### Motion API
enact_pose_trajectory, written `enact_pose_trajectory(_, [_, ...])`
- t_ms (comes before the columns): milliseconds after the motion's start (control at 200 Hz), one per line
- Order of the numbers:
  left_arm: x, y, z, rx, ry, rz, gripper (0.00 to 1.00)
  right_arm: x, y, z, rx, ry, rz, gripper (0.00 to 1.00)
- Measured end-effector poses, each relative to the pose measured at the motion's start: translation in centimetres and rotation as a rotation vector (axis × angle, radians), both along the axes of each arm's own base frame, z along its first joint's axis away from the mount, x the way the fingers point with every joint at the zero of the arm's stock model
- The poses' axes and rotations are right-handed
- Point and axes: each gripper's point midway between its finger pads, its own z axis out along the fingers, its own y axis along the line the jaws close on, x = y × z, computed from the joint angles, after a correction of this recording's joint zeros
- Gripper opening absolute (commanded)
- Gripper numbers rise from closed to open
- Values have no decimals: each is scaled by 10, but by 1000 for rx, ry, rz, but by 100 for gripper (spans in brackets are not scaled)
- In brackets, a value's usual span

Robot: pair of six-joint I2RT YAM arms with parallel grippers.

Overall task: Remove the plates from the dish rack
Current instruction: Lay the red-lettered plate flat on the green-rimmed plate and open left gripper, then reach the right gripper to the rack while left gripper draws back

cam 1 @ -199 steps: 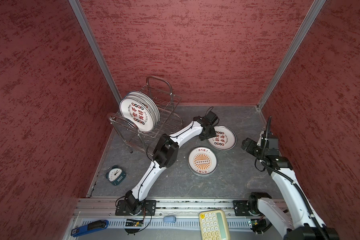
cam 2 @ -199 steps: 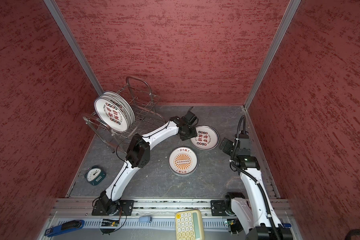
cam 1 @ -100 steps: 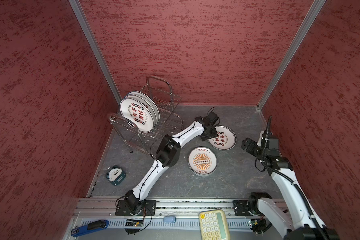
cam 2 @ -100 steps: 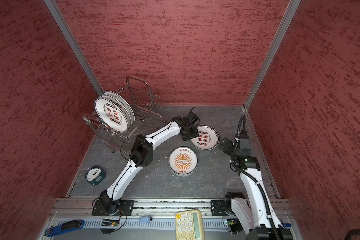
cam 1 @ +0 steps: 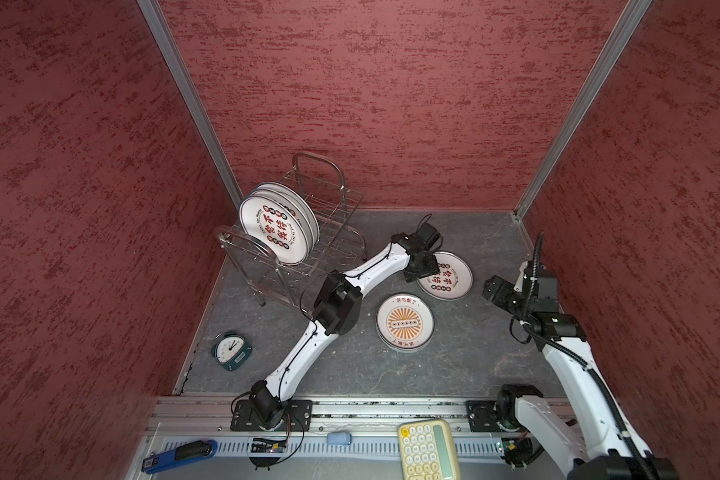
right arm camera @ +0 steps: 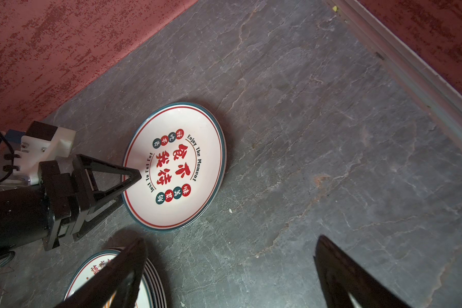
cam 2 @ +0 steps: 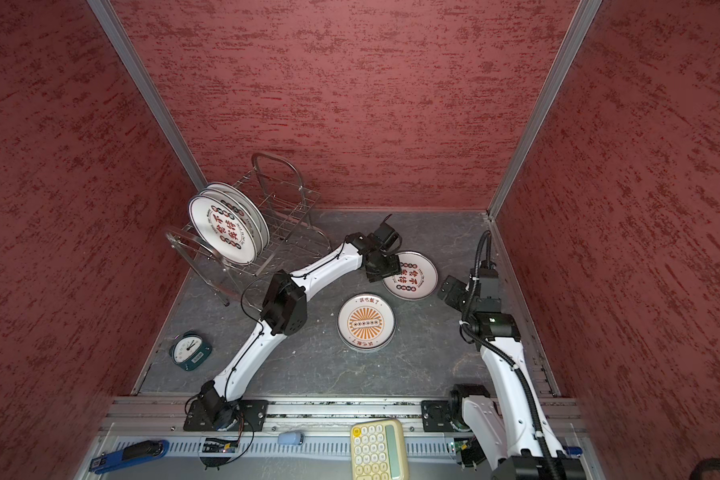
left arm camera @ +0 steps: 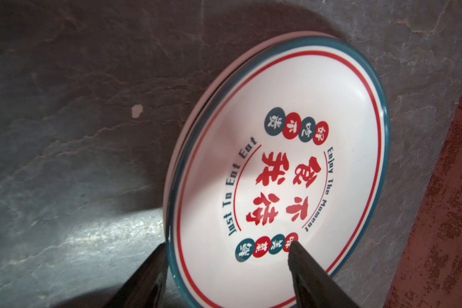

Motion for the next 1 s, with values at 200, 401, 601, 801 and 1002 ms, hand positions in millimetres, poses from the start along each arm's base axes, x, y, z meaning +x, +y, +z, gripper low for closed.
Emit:
enact_pose_trajectory(200, [-4, 7, -4, 33, 5, 2, 76, 0, 5, 1, 18, -3, 21, 99])
enact_pose_trajectory(401, [-34, 55, -2, 148, 23, 19, 81, 17, 30, 44, 100, -85, 139, 99])
enact_pose_trajectory(601, [-64, 103, 60, 149, -88, 52, 84, 47, 106, 138, 105, -237, 417, 99])
enact_pose_trajectory(801, [-116, 147, 100, 144, -183, 66, 88, 61, 229, 211, 83, -343, 739, 99])
enact_pose_trajectory(1002, [-174, 194, 80, 199, -155, 92, 92, 61, 312, 246, 39, -411, 916, 99])
